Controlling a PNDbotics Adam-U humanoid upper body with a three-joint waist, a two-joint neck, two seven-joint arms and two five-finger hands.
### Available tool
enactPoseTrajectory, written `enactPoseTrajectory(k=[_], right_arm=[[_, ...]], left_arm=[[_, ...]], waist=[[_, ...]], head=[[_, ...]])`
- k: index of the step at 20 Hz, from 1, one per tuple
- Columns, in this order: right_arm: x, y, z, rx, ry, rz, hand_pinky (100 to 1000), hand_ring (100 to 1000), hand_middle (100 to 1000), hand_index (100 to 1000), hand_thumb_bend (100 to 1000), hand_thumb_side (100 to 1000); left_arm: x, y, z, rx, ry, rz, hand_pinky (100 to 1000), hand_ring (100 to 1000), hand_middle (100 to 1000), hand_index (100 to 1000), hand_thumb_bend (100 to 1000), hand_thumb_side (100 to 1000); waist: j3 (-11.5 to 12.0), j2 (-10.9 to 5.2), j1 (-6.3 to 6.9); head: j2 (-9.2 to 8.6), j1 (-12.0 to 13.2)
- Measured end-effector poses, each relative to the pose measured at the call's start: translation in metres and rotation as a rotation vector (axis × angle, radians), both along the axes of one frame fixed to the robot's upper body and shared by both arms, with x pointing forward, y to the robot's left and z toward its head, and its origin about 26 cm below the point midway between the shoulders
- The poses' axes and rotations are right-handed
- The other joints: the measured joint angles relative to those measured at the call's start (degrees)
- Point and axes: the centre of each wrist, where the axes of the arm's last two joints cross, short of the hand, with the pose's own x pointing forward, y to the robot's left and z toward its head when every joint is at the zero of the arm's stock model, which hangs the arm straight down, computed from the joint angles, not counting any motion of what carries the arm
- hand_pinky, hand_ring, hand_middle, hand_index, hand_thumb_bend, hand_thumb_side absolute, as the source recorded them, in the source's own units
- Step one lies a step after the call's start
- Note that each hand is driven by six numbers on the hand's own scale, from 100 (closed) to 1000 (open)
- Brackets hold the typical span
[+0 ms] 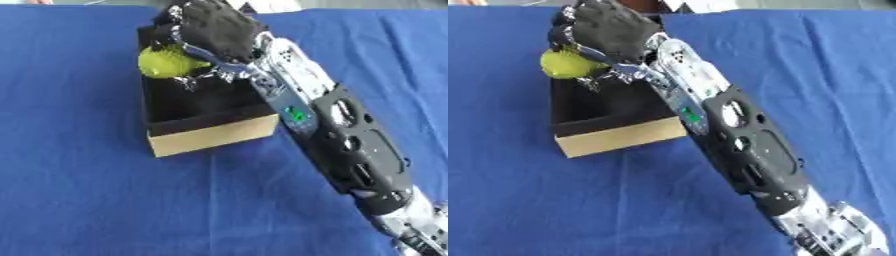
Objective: Pick up objects on the table and place them in the box.
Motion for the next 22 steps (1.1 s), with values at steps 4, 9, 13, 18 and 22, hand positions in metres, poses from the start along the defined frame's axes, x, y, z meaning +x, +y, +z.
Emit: enactPoseTrajectory(k=[4,9,13,18,22], right_arm=[[0.001,0.0,-0.002,-0.007,0.011,-0.011,803,690,646,748,306,100],[-0.002,0.001,0.001,-0.023,0.011,-0.024,850,809,788,866,377,100],[-0.009,-0.002,0.011,-0.004,-0.022,-0.022,841,789,766,853,345,100],[-0.022,-0.016,0.033,0.129,-0.076,0.0,827,749,720,827,206,100],[-0.041,-0.044,0.059,0.32,-0.126,0.029,823,735,705,828,100,100]], left_arm=[[0.0,0.0,0.0,0.0,0.0,0.0,488,682,659,663,902,741],[0.0,0.0,0.0,0.001,0.004,-0.001,487,682,659,663,903,741],[0.0,0.0,0.0,0.002,0.006,-0.001,487,682,659,663,903,741],[0.0,0.0,-0.001,0.001,0.007,-0.001,488,682,659,663,903,742],[0.0,0.001,-0.001,-0.001,0.01,0.005,489,682,658,664,902,742]], waist=[[0.0,0.0,0.0],[-0.05,0.0,0.0],[-0.15,0.0,-0.1],[-0.38,0.0,-0.1],[-0.7,-0.01,-0.13]], head=[[0.0,0.03],[0.0,0.1],[0.0,0.22],[0.0,0.55],[0.0,1.17]])
